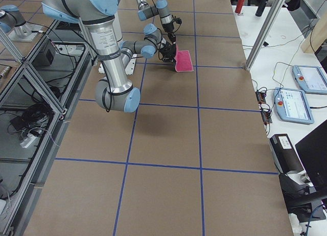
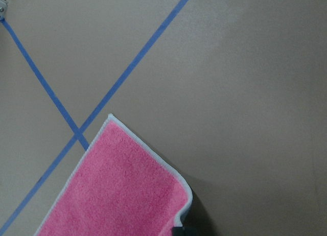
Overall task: Fold towel twice with both arms
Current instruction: 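Lift the near edge with both grippers and fold it toward the far edge, then lay the folded edge onto the far edge and release both grippers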
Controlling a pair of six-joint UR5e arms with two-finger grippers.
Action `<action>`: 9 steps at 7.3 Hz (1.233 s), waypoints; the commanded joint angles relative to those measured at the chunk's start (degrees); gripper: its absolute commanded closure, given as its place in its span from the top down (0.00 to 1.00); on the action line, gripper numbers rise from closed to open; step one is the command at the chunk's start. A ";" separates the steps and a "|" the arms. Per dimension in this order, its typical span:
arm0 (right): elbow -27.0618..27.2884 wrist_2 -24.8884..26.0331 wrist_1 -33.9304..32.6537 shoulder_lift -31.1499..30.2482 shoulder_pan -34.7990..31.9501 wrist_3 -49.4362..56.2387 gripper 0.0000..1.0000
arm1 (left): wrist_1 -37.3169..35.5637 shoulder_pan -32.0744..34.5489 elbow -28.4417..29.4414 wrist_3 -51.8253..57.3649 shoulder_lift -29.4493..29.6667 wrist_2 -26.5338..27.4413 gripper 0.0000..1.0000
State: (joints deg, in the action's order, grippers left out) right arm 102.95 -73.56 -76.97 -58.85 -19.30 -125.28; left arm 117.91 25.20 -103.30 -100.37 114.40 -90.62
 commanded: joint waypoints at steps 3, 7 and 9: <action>-5.65 -0.17 0.42 3.39 -3.37 0.29 0.00 | -0.05 2.39 8.27 0.09 5.91 0.01 0.00; -10.13 -0.18 0.51 7.26 -3.81 0.38 0.00 | -0.14 3.71 8.64 2.90 5.92 -0.34 0.00; -10.05 -0.35 0.51 7.35 -3.81 0.38 0.00 | 0.04 3.71 8.02 2.90 5.74 -2.87 0.00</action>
State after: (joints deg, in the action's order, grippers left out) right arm 93.00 -73.78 -76.47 -51.71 -23.11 -124.90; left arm 117.85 28.87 -95.00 -97.49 120.24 -91.60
